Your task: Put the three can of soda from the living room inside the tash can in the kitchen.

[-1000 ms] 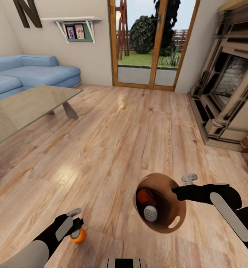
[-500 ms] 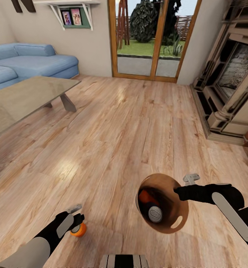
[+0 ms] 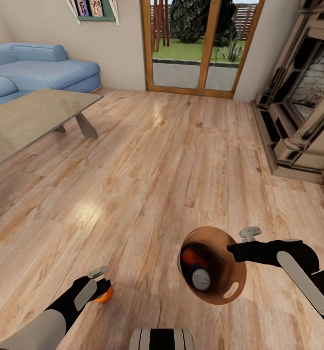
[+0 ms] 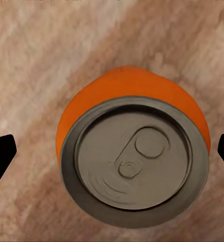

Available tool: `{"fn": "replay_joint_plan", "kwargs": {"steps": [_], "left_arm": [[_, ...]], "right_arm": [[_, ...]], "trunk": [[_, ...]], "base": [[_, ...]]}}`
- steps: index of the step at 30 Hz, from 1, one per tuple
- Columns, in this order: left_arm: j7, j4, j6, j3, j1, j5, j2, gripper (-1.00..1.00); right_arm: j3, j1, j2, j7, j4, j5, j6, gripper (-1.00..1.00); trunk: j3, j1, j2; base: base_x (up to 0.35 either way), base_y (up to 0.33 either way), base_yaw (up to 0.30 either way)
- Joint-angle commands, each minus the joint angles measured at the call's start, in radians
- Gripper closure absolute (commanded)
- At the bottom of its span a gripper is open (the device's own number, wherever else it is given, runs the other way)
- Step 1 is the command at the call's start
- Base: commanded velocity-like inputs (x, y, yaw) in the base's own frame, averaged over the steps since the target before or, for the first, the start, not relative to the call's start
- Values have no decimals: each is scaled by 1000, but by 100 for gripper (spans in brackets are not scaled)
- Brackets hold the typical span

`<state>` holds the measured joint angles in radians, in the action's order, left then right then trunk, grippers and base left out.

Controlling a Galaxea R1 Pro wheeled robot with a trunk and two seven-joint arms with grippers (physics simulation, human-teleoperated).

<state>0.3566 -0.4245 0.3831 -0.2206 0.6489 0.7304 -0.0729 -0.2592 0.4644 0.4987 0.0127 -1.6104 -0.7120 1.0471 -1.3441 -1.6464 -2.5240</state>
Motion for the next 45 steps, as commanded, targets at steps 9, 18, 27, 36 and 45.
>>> {"fn": "replay_joint_plan", "kwargs": {"steps": [9, 18, 27, 36, 45], "left_arm": [[-5, -1, -8, -4, 0, -1, 1, 100], [-5, -5, -7, -1, -1, 4, 3, 100], [-5, -14, -9, 1, -3, 5, 7, 100], [2, -218, 3, 11, -76, 6, -4, 100], [168, -951, 262, 3, -216, 28, 41, 100]], "right_arm": [[0, 0, 0, 4, -1, -31, 0, 100], [0, 0, -1, 4, 0, -32, 0, 100], [1, -1, -2, 5, 0, -32, 0, 100], [3, -1, -2, 4, 1, -40, 0, 100], [0, 9, -11, 2, 59, -40, 0, 100]], "trunk": [[0, 0, 0], [8, 1, 0], [43, 5, 3], [77, 9, 5], [104, 12, 6]], "base": [[0, 0, 0], [0, 0, 0], [0, 0, 0], [0, 0, 0], [0, 0, 0]]}}
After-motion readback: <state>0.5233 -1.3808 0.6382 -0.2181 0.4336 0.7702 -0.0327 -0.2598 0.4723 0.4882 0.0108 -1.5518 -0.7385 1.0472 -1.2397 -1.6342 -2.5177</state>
